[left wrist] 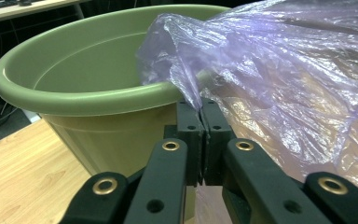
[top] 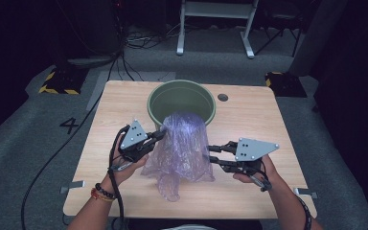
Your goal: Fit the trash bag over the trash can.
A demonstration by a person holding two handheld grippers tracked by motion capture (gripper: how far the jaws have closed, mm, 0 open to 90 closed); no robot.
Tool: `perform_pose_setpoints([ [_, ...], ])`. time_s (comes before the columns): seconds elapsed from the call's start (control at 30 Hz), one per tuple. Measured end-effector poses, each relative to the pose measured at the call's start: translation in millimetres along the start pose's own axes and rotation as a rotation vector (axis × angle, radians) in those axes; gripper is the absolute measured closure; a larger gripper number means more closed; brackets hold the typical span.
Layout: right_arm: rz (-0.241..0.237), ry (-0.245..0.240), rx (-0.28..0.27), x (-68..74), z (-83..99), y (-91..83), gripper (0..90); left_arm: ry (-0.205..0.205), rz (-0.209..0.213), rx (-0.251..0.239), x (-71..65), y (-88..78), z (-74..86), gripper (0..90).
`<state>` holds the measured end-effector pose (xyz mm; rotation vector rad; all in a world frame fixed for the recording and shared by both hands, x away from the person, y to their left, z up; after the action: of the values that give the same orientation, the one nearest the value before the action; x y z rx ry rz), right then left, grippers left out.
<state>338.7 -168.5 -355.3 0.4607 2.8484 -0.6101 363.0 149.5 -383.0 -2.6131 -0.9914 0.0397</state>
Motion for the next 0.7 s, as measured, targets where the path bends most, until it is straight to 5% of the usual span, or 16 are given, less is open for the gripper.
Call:
perform_pose_setpoints([
  [0.13,0.010,-0.001,-0.024,-2.3,-0.6,-0.2,89.4,0.001,-0.003,-0.004,-0.4,-1.8,-0.1,81.7],
  [0.4,0.052,0.013,-0.043,-10.8,-9.5,2.1,90.0,-0.013,-0.010,-0.012,-3.8,-14.9,-4.3,41.4],
  [0.53,0.078,0.030,-0.054,-19.8,-13.8,5.9,90.0,-0.031,0.018,-0.042,-5.6,-25.8,-6.3,27.8],
  [0.7,0.107,0.046,-0.068,-30.0,-20.0,8.3,90.0,-0.032,0.097,-0.075,-16.4,-40.0,-15.9,22.6],
])
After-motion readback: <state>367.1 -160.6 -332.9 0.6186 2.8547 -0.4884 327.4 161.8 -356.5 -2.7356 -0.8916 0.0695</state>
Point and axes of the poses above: each handheld gripper's, and its own axes: y roughly forward along the jaws, z roughly out of its underside, x roughly to its left, the point moved 1 cm from there along y, roughly forward along the jaws
